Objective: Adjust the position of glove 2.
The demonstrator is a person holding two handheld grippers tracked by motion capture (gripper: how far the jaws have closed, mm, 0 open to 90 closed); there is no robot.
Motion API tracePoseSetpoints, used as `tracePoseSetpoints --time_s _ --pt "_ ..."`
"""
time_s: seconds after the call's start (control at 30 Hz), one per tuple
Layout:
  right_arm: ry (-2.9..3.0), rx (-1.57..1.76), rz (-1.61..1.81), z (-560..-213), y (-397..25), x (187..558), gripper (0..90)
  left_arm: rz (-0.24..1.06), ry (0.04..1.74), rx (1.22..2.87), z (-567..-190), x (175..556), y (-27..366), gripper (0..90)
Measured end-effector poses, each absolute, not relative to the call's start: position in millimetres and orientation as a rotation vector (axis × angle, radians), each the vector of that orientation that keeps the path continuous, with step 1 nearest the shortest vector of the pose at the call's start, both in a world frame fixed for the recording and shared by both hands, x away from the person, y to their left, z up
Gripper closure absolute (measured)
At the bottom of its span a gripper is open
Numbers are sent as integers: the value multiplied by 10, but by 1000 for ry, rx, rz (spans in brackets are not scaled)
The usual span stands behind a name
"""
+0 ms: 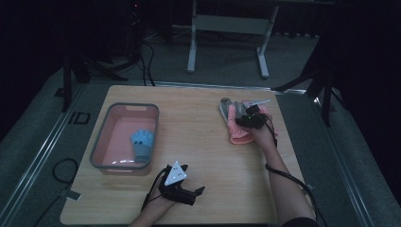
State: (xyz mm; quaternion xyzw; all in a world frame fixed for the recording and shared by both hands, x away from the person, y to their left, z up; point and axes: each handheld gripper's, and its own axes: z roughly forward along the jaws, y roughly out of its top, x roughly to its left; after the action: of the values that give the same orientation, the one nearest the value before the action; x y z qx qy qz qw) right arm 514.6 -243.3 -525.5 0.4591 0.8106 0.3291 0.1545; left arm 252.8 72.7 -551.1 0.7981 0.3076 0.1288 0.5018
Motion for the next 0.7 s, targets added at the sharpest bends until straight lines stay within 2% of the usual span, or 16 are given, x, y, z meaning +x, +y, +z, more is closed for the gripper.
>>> tracePoseSetpoints --time_s 0.03,0.1,0.27,0.47,0.7 --pt "2323 1319 953 -5265 -2433 5150 589 311 747 1925 -5512 2532 735 19" --pt "2333 1324 953 -5289 -2431 5169 703 306 753 1923 -5519 2537 738 19" --pt "2297 1337 954 -5299 -2399 5139 874 322 757 1914 -5529 2546 750 19" --pt "2248 1486 1066 -5135 -2300 4988 890 339 778 1899 -5529 2554 767 19" --pt "2189 1466 1088 -4847 -2086 4508 890 392 797 1872 -5516 2545 789 19"
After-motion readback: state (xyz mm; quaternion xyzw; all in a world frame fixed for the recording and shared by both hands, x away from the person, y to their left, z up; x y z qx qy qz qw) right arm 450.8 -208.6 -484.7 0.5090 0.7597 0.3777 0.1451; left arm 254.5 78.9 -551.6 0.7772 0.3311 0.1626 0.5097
